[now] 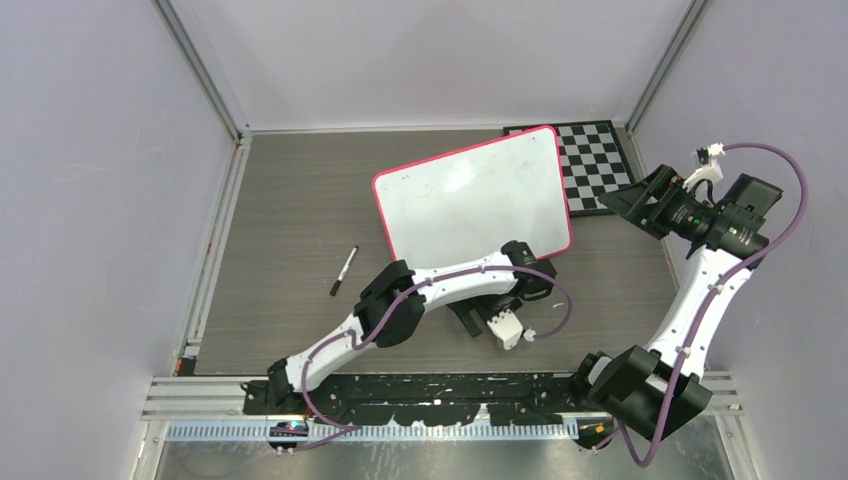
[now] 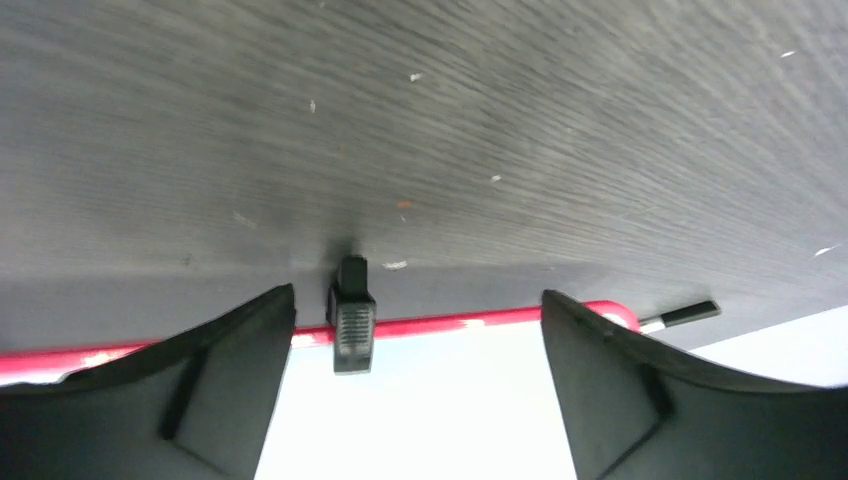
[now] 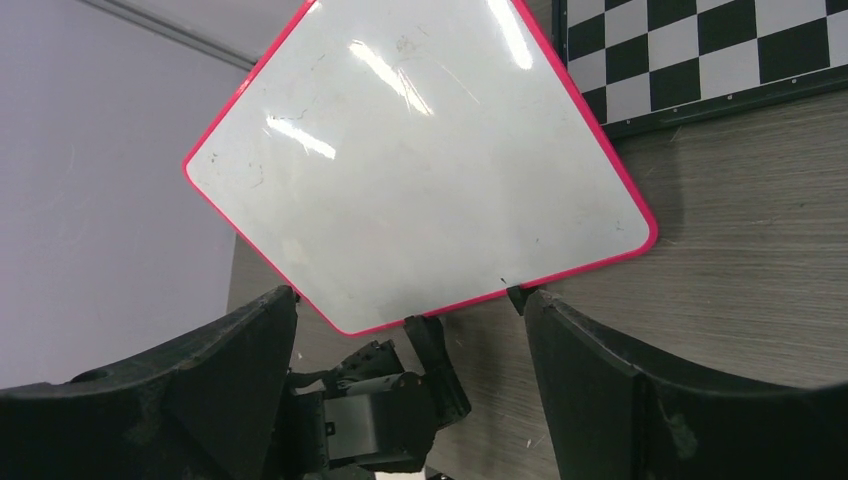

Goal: Write a sentence on the whiteboard
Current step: Adjust the whiteboard stand at the center of the board.

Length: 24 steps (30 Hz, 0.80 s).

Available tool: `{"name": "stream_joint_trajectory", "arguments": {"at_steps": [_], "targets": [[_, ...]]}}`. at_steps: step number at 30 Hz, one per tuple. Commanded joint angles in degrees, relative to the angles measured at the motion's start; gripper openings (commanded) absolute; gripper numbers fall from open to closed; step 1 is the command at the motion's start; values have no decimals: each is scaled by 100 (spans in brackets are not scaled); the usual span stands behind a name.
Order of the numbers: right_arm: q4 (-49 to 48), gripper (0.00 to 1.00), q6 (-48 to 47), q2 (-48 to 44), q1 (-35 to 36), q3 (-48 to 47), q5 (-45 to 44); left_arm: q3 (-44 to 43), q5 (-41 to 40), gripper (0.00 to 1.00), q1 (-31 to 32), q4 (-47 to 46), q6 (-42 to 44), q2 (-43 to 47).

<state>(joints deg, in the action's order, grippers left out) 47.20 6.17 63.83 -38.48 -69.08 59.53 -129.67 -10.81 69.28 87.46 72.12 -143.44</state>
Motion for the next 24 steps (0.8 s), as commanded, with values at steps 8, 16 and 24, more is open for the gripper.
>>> {"name": "stream_joint_trajectory", "arguments": {"at_steps": [8,16,24], "targets": [[61,90,-92,159,-30,-321,84,118,924,100,293,-423,-702,1861],[918,91,-892,408,277,-1024,-278,788,2311,100,-762,-863,-3274,3737],[1332,91,-1466,710,1874,-1480,-1846,2773,3013,100,-3624,-2114,-5343,6288]]}}
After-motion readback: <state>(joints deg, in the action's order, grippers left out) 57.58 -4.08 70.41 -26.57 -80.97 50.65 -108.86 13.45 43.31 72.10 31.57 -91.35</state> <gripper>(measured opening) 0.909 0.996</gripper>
